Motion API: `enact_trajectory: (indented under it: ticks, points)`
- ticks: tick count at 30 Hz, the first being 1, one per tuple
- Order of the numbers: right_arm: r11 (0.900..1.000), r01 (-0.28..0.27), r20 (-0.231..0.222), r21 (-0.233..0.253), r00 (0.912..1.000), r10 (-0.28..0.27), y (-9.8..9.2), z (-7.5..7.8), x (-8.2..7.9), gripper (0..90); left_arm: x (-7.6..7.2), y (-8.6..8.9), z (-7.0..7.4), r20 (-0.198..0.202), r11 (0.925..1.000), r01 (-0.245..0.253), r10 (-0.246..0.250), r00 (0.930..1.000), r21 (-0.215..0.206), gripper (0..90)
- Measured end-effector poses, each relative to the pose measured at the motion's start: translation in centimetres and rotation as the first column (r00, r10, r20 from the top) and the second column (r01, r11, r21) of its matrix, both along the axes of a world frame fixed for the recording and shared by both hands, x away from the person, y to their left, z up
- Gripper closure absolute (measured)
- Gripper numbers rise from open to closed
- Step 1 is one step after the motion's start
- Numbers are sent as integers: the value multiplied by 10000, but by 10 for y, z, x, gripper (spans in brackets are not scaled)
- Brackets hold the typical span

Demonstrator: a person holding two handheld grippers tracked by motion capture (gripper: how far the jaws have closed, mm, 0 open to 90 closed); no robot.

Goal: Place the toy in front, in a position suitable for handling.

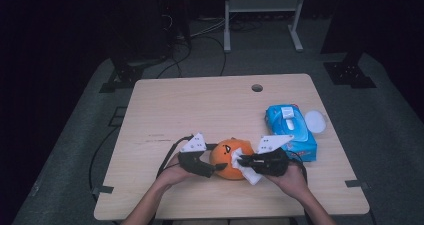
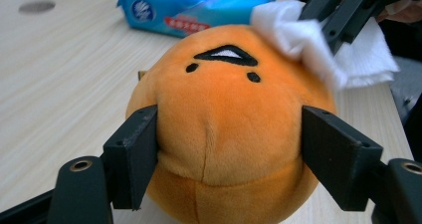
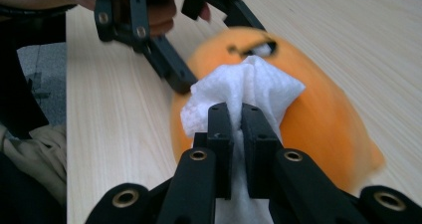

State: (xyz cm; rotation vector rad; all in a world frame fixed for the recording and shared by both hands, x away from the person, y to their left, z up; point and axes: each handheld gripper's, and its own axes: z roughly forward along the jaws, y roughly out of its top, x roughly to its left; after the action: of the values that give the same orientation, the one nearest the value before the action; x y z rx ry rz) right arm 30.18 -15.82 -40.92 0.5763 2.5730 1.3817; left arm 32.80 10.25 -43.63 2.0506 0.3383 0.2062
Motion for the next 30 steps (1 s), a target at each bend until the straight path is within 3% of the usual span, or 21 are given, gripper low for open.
enact_trajectory:
  ticks: [4, 7, 10, 12, 15, 18, 20, 22, 26, 30]
  points:
    - [9999, -107, 230, 130, 9997, 104, 11, 2, -2, 835, -6, -6, 1, 513, 9992, 104, -123, 9986, 384, 263]
    - [9991, 392, 391, 148, 9984, -397, 10, 5, 1, 835, -5, -4, 0, 390, 9995, 88, -100, 9992, 319, 264]
    - [9942, 1054, 329, 225, 9938, -1061, -4, 3, 8, 834, -3, -2, -1, 343, 9995, 150, -159, 9993, 264, 263]
    - [9923, 1215, 247, 246, 9922, -1221, -9, 2, 10, 833, -2, -1, -2, 251, 9997, 163, -168, 9995, 176, 261]
    - [9891, 1454, -32, 238, 9894, -1453, -21, -2, 15, 833, -1, -1, -3, -48, 10000, 75, -75, 10000, 37, 226]
    - [9896, 1428, -258, 152, 9895, -1424, -26, -5, 14, 834, 2, -2, 0, -861, 9985, -116, 70, 9963, -533, 156]
    - [9914, 1302, -248, 86, 9912, -1300, -25, -5, 12, 834, 2, -4, 1, -1047, 9976, -418, 358, 9939, -559, 142]
    - [9959, 895, -299, 137, 9956, -890, -19, -4, 7, 834, 2, -6, 0, -851, 9978, -623, 603, 9945, -209, 159]
    - [9992, 388, 40, -8, 9992, -388, 0, 1, -4, 834, -2, -7, -2, -477, 9983, -553, 544, 9974, -178, 230]
    - [9997, 223, 443, 19, 9988, -223, 15, 5, -6, 836, -11, -15, 0, 424, 9990, -248, 233, 9988, 361, 257]
